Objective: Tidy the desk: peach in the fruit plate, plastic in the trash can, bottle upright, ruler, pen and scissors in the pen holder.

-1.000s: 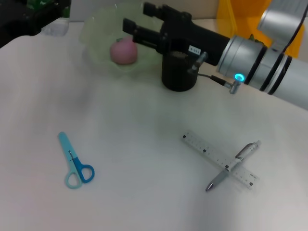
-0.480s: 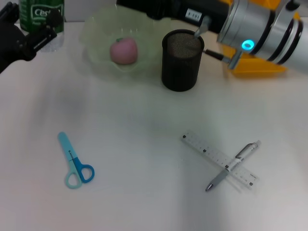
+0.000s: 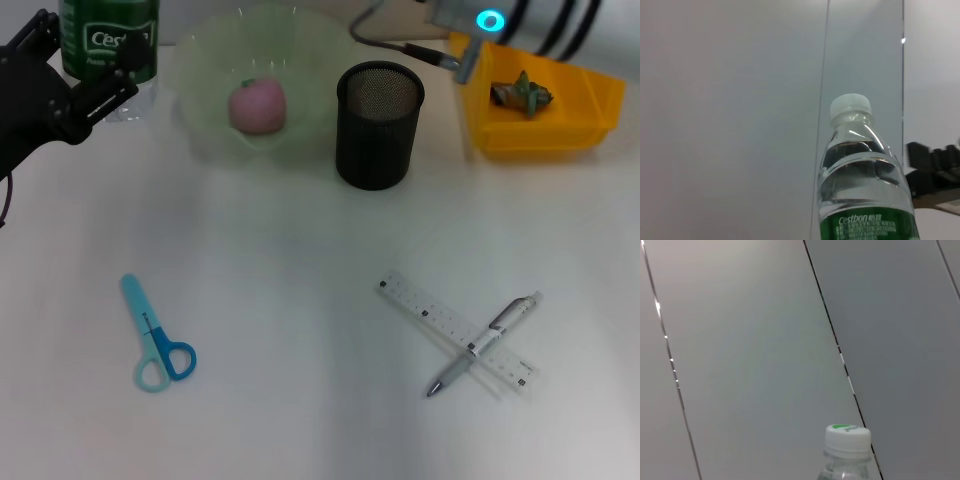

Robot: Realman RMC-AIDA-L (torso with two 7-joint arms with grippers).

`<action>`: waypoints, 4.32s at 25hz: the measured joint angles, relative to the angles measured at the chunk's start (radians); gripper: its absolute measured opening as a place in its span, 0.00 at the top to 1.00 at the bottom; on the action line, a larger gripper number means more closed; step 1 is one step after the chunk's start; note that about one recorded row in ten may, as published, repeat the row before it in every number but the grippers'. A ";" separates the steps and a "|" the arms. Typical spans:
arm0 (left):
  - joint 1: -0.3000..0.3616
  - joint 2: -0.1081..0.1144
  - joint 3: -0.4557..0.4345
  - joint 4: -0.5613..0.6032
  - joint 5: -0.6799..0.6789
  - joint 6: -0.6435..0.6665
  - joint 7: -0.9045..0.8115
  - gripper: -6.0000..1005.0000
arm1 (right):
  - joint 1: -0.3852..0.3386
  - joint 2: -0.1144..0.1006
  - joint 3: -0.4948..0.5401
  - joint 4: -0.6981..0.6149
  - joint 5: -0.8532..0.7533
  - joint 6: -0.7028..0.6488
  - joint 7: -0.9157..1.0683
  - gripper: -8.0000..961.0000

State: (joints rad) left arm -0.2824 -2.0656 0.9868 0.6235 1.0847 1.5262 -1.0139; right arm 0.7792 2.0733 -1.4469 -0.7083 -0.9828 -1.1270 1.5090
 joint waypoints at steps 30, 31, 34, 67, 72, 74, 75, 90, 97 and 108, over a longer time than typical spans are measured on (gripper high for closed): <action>-0.029 0.004 0.032 -0.067 0.002 0.018 0.004 0.22 | 0.066 0.016 -0.049 -0.010 0.005 0.061 0.018 0.32; -0.027 0.004 0.033 -0.068 0.002 0.009 0.003 0.22 | 0.064 0.016 -0.051 -0.012 0.005 0.061 0.017 0.36; -0.027 0.004 0.033 -0.080 0.002 0.003 0.004 0.22 | 0.063 0.016 -0.057 -0.014 0.005 0.060 0.008 0.46; -0.034 0.010 0.019 -0.080 0.057 -0.006 -0.014 0.23 | 0.041 0.016 -0.073 -0.025 0.005 0.051 -0.065 0.99; -0.035 0.011 0.022 -0.080 0.057 -0.007 -0.014 0.23 | 0.000 0.015 -0.063 -0.070 0.007 0.050 -0.068 0.99; -0.035 0.013 0.024 -0.080 0.057 -0.008 -0.013 0.23 | -0.005 0.011 -0.063 -0.081 0.007 0.049 -0.063 0.99; -0.035 0.013 0.024 -0.080 0.057 -0.008 -0.013 0.23 | -0.008 0.010 -0.064 -0.089 0.006 0.049 -0.059 0.99; -0.044 0.028 0.022 -0.076 0.106 -0.008 -0.012 0.23 | -0.027 0.010 -0.061 -0.238 -0.271 0.030 0.060 0.47; -0.045 0.029 0.025 -0.070 0.107 -0.009 -0.011 0.23 | -0.030 0.011 -0.061 -0.249 -0.276 0.035 0.057 0.21; -0.050 0.025 0.017 -0.013 0.213 -0.015 -0.036 0.23 | -0.007 0.010 -0.060 -0.325 -0.435 0.063 0.165 0.18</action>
State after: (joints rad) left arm -0.3328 -2.0409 1.0037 0.6100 1.2973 1.5113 -1.0500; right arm 0.7720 2.0833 -1.5070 -1.0335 -1.4176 -1.0635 1.6737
